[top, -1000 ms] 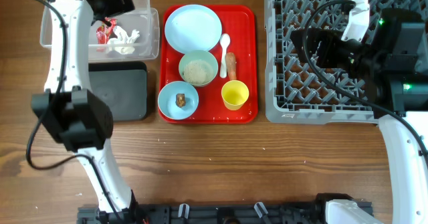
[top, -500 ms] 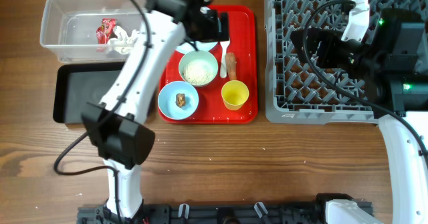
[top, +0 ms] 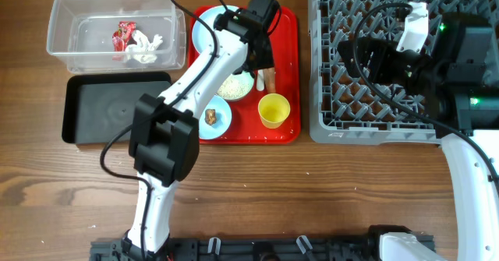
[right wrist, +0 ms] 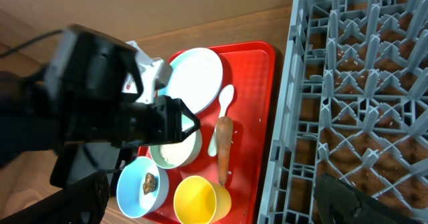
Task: Sort waste into correct bins and load items into the dishwasher rack
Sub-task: 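Grasp the rim of the green rice bowl with the left gripper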
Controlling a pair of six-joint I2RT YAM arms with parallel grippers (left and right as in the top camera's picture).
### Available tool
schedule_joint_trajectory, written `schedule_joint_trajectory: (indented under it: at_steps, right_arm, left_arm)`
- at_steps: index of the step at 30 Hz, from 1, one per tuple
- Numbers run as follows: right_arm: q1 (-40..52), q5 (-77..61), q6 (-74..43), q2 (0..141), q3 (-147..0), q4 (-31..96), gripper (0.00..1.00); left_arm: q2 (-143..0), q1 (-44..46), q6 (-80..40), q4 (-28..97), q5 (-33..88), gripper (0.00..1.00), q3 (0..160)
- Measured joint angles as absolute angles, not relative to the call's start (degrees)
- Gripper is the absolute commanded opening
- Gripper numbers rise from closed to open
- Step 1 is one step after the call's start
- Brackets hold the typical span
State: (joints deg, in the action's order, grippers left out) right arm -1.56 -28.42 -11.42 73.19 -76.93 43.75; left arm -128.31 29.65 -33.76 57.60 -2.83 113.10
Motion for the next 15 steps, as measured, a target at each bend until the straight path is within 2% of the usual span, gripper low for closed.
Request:
schedule_joint_trajectory:
  at_steps: [4,7,10,15]
  right_arm:
    - [-1.56,-28.42,-11.42,73.19,-76.93,44.16,1.0]
    - [-1.56,-28.42,-11.42,73.19,-76.93,44.16,1.0]
    - [-1.56,-28.42,-11.42,73.19,-76.93,44.16,1.0]
    - [-1.56,-28.42,-11.42,73.19,-76.93,44.16,1.0]
  left_arm:
    - [-131.11,29.65,-33.1,57.32,-3.2,0.5,111.92]
    - [-133.78,29.65,-29.17,56.18,-2.92,0.37,111.77]
    - [-134.32,29.63,-25.89,55.09,-1.87,0.2,111.68]
    - [-134.34,29.65,-23.99,55.48,-1.45,0.04,111.66]
